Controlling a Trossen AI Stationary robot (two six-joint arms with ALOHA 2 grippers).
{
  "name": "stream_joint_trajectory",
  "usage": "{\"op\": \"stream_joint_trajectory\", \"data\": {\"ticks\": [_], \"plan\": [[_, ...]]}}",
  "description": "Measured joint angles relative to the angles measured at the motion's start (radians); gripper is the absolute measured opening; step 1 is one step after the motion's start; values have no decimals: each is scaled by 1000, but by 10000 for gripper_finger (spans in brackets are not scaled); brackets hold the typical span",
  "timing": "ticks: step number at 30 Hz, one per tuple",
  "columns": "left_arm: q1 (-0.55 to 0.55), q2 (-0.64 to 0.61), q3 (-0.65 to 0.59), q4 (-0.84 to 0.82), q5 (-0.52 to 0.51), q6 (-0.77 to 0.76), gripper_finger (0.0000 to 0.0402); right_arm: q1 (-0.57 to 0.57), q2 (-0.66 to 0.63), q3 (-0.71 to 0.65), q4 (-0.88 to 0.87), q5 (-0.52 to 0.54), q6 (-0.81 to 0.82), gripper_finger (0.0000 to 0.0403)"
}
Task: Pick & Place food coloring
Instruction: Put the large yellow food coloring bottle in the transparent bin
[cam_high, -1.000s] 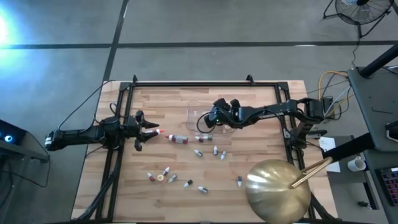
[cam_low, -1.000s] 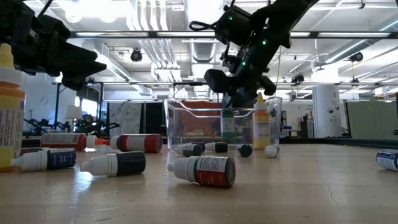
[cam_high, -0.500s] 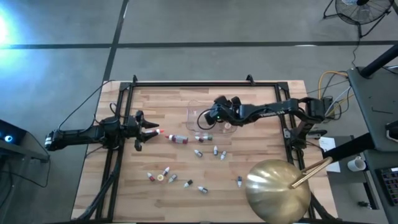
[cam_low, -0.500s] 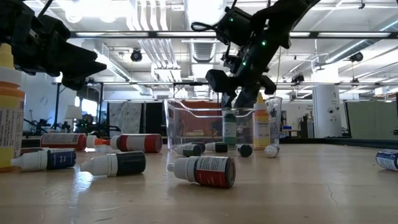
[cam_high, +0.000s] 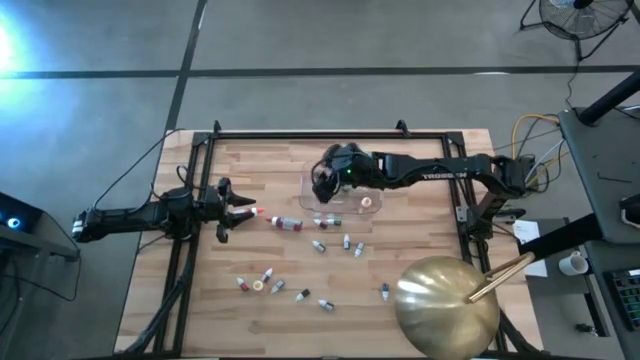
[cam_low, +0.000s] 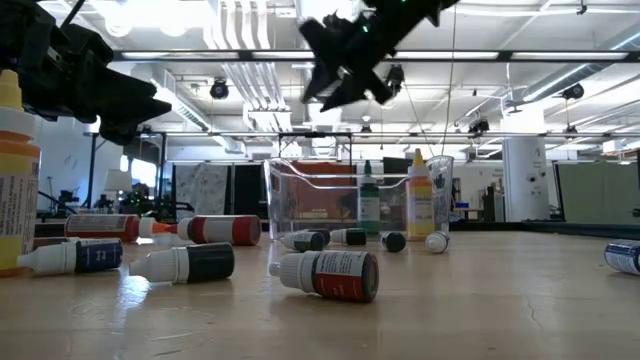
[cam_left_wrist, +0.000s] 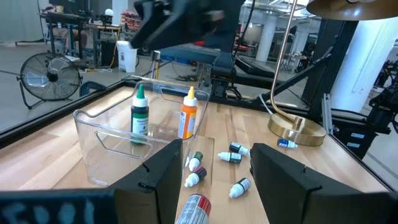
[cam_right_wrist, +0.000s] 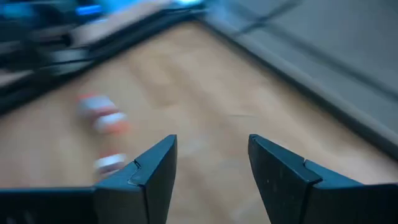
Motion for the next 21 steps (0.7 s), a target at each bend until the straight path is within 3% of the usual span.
{"op": "stream_joint_trajectory", "data": {"ticks": [3, 7, 10, 15, 21], "plan": [[0, 0, 0, 0, 0, 0, 163, 30, 16, 38, -4, -105, -19, 192], [0, 0, 0, 0, 0, 0, 163, 69, 22, 68, -3, -109, 0, 192], [0, 0, 0, 0, 0, 0, 163, 92, 22, 83, -3, -127, 104, 192], [0, 1, 0, 47, -28, -29, 163, 122, 22, 97, -1, -337, 209, 192], [0, 0, 13, 118, -147, -592, 163, 161, 22, 90, -5, -375, 293, 192]]}}
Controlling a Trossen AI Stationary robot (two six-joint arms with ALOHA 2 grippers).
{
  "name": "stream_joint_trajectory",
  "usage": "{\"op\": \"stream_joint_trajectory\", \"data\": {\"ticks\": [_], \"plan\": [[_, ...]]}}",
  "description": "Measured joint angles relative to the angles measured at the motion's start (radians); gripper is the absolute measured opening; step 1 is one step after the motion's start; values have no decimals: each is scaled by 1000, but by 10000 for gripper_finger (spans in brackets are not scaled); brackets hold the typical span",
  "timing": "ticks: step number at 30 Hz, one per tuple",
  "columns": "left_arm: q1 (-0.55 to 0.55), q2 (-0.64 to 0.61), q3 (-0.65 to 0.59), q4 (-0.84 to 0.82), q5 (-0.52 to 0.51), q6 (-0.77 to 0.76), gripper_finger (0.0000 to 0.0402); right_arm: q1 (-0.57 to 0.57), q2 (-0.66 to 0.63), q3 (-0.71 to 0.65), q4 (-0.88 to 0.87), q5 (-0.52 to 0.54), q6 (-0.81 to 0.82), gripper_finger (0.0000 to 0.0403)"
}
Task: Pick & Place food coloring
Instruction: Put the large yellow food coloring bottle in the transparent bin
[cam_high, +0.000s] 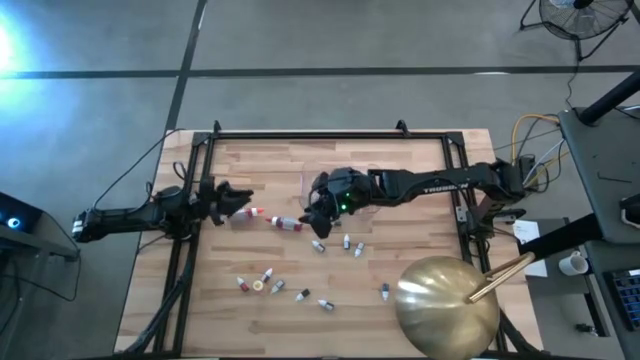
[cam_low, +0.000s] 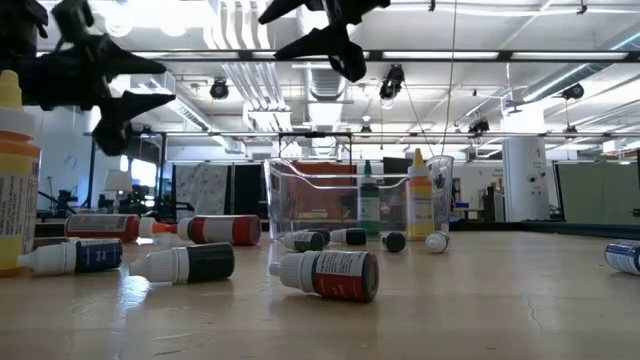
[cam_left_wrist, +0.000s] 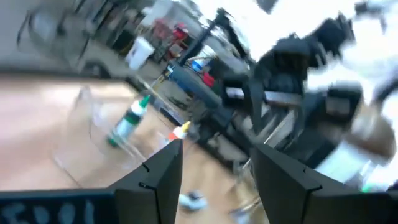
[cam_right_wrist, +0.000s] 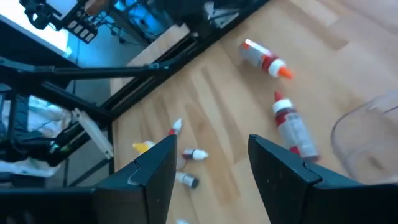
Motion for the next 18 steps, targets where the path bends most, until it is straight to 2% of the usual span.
{"op": "stream_joint_trajectory", "data": {"ticks": [3, 7, 12, 16, 18], "plan": [[0, -1, 13, 20, -78, -187, 163, 23, 8, -10, -11, -6, 7, 192], [0, 1, 14, 35, -190, -273, 163, 34, 21, -13, -44, 2, 7, 192], [0, 2, 14, 69, -195, -453, 163, 31, 26, -13, -61, 28, 7, 192], [0, 3, 21, 186, -134, -472, 163, 33, 26, -13, -69, -1, -11, 192], [0, 6, 49, 178, -96, -452, 163, 31, 26, -13, -93, -29, -46, 192]]}}
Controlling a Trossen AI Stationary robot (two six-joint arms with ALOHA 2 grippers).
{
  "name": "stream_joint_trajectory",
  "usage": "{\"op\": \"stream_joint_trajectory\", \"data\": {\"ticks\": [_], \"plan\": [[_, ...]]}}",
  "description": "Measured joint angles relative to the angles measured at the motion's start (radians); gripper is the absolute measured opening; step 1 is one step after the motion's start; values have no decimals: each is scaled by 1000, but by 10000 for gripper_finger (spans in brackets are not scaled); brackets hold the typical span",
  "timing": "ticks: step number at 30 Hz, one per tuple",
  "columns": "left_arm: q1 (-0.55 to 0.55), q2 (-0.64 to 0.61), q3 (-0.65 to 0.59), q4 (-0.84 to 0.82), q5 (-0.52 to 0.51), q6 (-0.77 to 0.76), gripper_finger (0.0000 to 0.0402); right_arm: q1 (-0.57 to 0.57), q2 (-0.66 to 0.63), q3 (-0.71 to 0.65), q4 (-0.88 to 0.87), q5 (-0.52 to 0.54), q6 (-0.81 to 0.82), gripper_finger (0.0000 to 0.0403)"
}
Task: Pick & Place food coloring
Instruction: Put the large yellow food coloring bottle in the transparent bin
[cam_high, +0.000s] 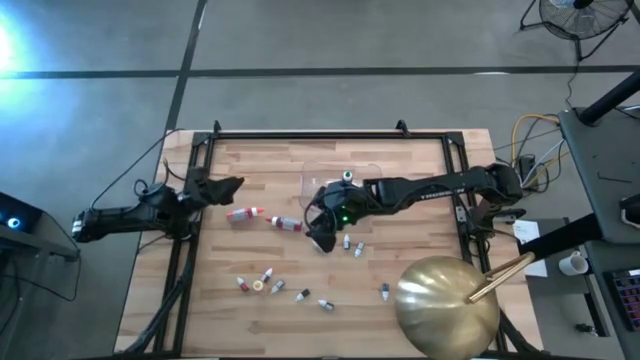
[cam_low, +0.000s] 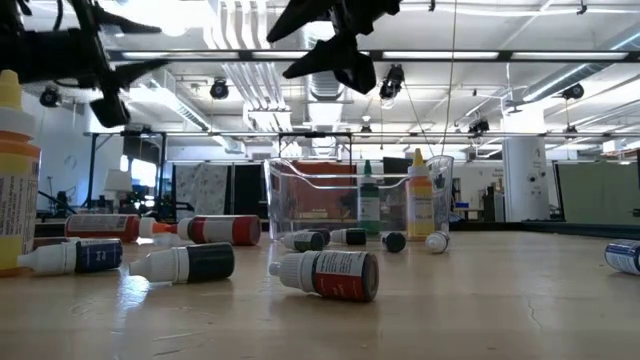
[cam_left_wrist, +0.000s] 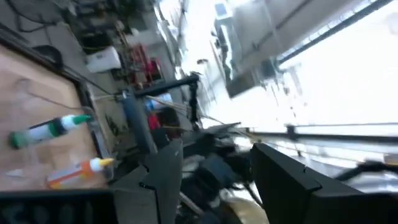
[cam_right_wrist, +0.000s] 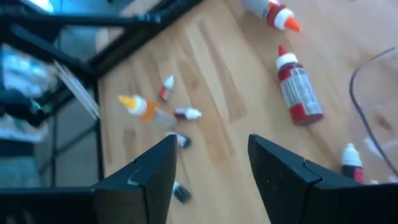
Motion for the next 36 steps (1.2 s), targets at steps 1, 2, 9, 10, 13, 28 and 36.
{"op": "stream_joint_trajectory", "data": {"ticks": [1, 2, 9, 10, 13, 28, 36], "plan": [[0, 3, 22, -27, 29, 21, 163, 0, 0, -1, -16, -8, -23, 192], [0, 8, 47, -61, 59, 40, 163, 0, 0, -3, -33, -15, -47, 192], [-2, 124, 296, -461, 142, 158, 163, -11, 0, -3, 51, -20, -188, 192], [-2, 149, 330, -521, 133, 176, 163, -22, 0, -3, 71, -6, -191, 192], [-3, 221, 403, -615, 93, 198, 163, -87, 0, -3, 78, 11, -129, 192], [-193, 479, 466, -610, 112, 73, 163, -203, -25, -31, 64, -165, -65, 192], [-506, 605, 482, -634, 113, -83, 163, -201, -26, -64, 64, -162, -110, 192]]}}
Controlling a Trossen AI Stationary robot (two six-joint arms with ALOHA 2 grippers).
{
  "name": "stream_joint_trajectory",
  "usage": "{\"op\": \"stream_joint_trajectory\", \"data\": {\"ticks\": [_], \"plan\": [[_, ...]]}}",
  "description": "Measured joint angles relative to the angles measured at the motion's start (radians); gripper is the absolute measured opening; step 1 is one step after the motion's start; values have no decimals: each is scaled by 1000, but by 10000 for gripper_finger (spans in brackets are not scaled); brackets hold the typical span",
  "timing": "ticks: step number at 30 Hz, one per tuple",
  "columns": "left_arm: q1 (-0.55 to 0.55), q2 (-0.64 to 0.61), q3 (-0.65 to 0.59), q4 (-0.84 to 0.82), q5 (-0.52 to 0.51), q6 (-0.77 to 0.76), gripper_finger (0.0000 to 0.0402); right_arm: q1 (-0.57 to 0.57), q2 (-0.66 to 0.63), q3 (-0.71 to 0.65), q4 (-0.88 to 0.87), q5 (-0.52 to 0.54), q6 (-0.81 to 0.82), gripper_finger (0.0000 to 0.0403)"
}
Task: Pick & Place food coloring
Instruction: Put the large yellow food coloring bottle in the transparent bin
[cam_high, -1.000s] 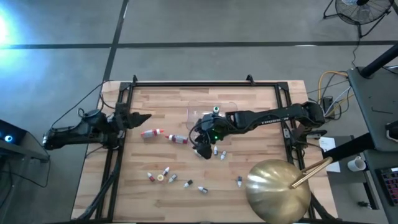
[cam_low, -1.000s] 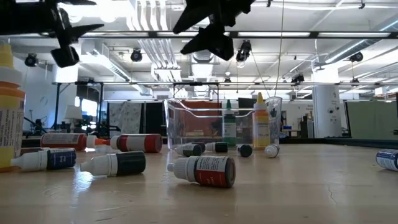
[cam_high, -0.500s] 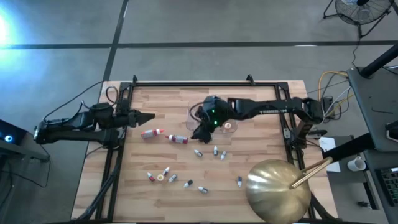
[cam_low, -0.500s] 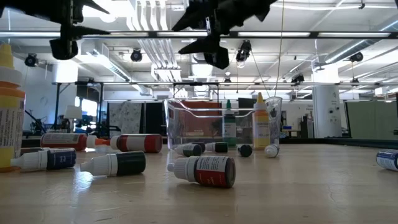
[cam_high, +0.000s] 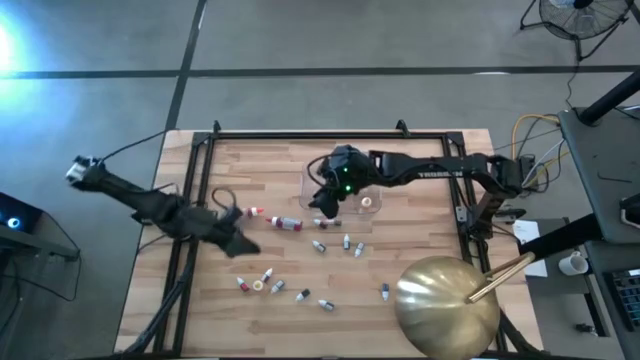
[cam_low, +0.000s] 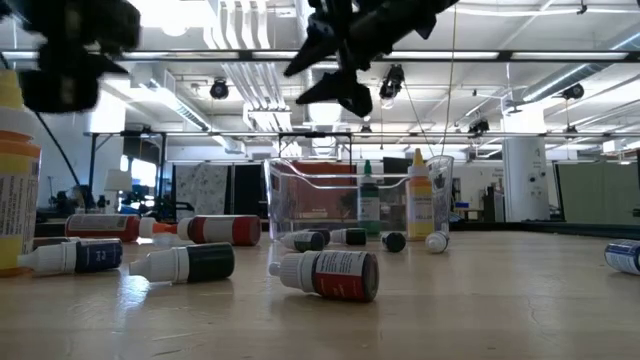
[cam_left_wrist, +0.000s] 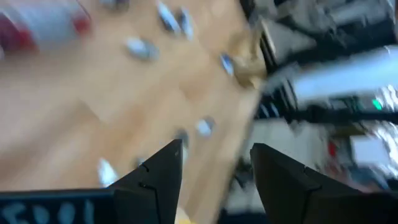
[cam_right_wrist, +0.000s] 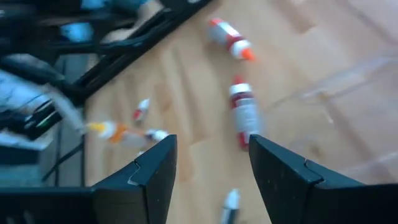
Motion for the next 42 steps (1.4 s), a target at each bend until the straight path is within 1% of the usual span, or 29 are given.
{"op": "stream_joint_trajectory", "data": {"ticks": [2, 4, 6, 7, 9, 12, 13, 16, 19, 22, 24, 27, 29, 33, 42], "plan": [[-101, 18, 43, -16, -24, -27, 163, 0, 0, -13, -1, 27, 1, 192], [-204, 49, 78, -113, -85, -17, 163, 5, 1, -24, 0, 36, 0, 192], [-285, 92, 132, -216, -134, 9, 163, 3, 1, -29, -1, 37, -6, 192], [-316, 115, 158, -285, -145, 15, 163, 0, 2, -32, 1, 42, -10, 192], [-359, 170, 212, -433, -147, 31, 163, -12, 2, -35, 0, 88, -20, 192], [-387, 266, 274, -563, -122, 39, 163, -35, 3, -37, -1, 148, -22, 192], [-390, 296, 288, -570, -113, 58, 163, -44, 3, -37, 0, 148, -22, 192], [-392, 383, 336, -512, -100, 149, 163, -70, 3, -37, 1, 146, -23, 192], [-395, 471, 366, -514, -107, 286, 163, -91, 3, -37, 3, 148, -26, 192], [-395, 540, 368, -516, -126, 427, 163, -98, 3, -37, 4, 148, -26, 192], [-395, 576, 361, -515, -152, 475, 163, -97, 3, -37, 4, 148, -26, 192], [-389, 605, 356, -513, -224, 470, 163, -95, 3, -37, 4, 147, -28, 192], [-386, 614, 356, -494, -240, 458, 163, -89, 3, -37, 4, 148, -32, 192], [-382, 632, 356, -441, -240, 483, 163, -76, 3, -37, 4, 147, -49, 192], [-381, 667, 356, -387, -223, 487, 163, -70, 3, -37, 3, 148, -52, 192]]}}
